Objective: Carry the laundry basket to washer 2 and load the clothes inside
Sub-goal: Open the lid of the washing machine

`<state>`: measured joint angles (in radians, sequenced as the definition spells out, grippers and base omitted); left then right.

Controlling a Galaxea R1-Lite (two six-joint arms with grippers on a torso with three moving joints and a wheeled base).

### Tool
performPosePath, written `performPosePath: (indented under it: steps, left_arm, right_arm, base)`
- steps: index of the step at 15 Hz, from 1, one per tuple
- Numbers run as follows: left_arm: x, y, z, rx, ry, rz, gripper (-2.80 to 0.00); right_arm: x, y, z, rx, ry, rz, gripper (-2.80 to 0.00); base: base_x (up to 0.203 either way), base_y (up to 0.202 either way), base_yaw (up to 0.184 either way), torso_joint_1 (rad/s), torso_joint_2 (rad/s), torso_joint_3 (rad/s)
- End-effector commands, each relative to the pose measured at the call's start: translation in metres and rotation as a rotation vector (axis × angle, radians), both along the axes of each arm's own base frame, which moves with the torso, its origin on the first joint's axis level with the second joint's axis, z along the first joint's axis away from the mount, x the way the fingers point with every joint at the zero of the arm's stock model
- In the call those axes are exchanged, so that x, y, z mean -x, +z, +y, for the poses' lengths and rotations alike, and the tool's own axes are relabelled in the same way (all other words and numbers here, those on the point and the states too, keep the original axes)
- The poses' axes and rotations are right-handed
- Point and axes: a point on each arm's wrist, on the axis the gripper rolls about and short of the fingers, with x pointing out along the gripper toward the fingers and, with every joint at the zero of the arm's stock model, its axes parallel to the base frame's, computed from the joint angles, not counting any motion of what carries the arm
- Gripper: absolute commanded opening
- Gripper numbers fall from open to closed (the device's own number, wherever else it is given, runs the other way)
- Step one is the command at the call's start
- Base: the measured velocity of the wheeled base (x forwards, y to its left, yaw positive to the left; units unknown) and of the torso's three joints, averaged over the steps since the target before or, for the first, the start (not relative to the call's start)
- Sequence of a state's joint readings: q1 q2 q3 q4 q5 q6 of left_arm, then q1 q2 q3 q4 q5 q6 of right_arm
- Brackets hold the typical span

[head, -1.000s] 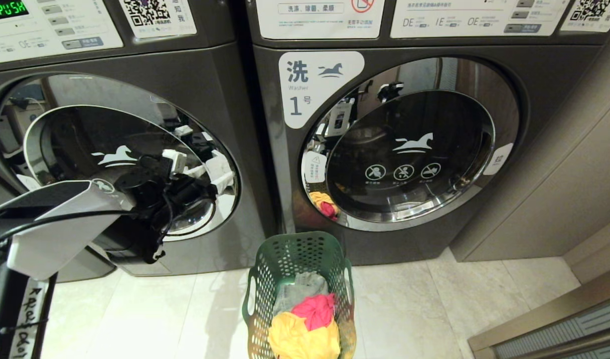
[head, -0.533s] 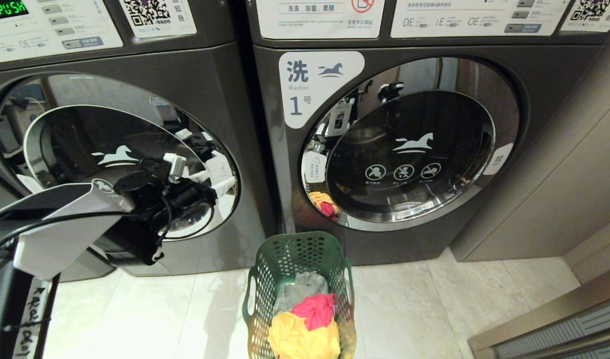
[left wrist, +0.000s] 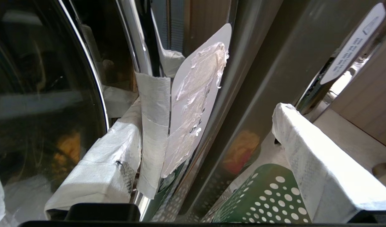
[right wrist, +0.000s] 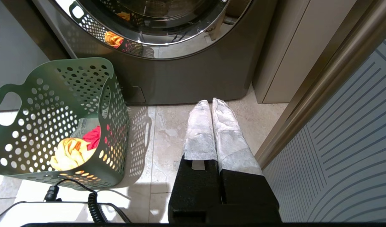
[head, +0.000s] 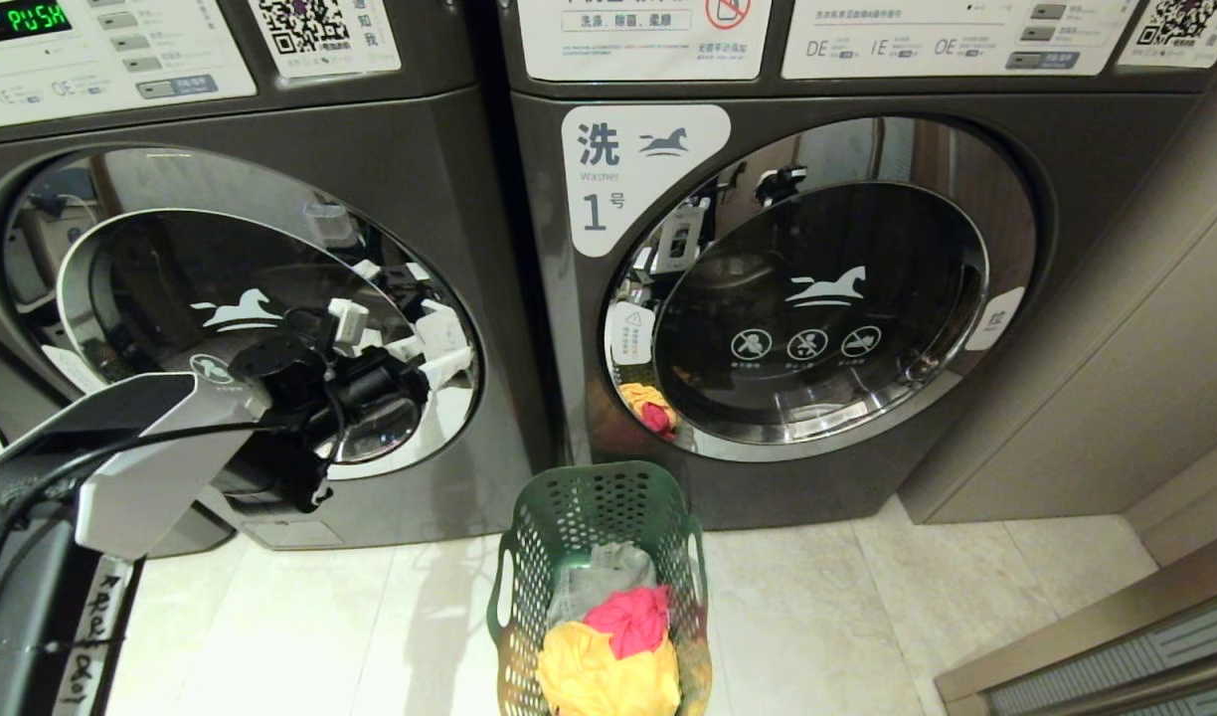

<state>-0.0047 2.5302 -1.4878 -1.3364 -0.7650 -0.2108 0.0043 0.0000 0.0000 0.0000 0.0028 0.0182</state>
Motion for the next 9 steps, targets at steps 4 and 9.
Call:
performPosePath:
  steps: [4, 9]
  left_arm:
    - [-0.0108, -0.0092, 0.0032, -0.002, -0.080, -0.008, 0.00]
    - [-0.0100, -0.0098, 0.0076, -0.043, -0.088, -0.050, 0.00]
  right_arm:
    - [0.0000, 0.0000, 0.0000, 0.000, 0.001, 0.000, -2.80]
    - [0.0000, 0.0000, 0.0000, 0.000, 0.001, 0.000, -2.80]
  base:
    - [0.000, 0.000, 0.000, 0.000, 0.00, 0.000]
    - [0.000, 0.000, 0.000, 0.000, 0.00, 0.000]
